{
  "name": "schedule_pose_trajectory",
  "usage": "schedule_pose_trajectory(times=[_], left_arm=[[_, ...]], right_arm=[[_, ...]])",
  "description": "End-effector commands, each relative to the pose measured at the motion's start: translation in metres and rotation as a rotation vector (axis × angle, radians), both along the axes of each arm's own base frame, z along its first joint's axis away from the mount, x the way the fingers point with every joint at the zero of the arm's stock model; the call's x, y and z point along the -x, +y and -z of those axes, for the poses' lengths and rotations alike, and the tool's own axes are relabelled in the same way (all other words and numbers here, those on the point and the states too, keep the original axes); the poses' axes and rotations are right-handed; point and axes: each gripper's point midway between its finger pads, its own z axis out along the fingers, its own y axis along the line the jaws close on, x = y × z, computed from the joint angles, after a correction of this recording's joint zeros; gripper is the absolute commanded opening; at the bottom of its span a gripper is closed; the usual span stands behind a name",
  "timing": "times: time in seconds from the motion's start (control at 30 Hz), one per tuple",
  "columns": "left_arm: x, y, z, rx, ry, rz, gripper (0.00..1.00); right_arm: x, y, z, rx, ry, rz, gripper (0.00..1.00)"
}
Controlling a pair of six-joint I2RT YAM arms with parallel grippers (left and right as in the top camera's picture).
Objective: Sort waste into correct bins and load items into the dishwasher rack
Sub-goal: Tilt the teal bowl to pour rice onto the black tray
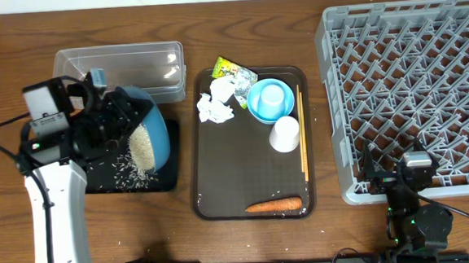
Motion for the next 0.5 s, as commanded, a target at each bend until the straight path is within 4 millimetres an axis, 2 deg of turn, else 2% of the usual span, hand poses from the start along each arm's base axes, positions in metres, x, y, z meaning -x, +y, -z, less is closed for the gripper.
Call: schedule_pose_trajectory(times=[0.0,0.17,0.27,0.37,0.47], left_arm=[[0.004,-0.006,-0.026,0.118,-0.060,0.054,0.06],[0.004,0.012,-0.030,0.150,-0.061,0.003,0.06],[0.009,0.015,-0.042,0.224,-0.093,0.024,0.06],[0.008,0.028,-0.041,0.225,-0.093,-0.019,0.06],[0.013,0.032,-0.056,0.333,-0.130,0.014,0.06]], right_arm=[[0.000,-0.003,0.001,-0.014,0.000,0.016,0.99],[0.000,-0.003,0.001,-0.014,0.000,0.016,0.99],[0.000,-0.003,0.001,-0.014,0.000,0.016,0.99],[0.000,-0.003,0.001,-0.014,0.000,0.016,0.99],[0.000,-0.003,0.001,-0.014,0.000,0.016,0.99]])
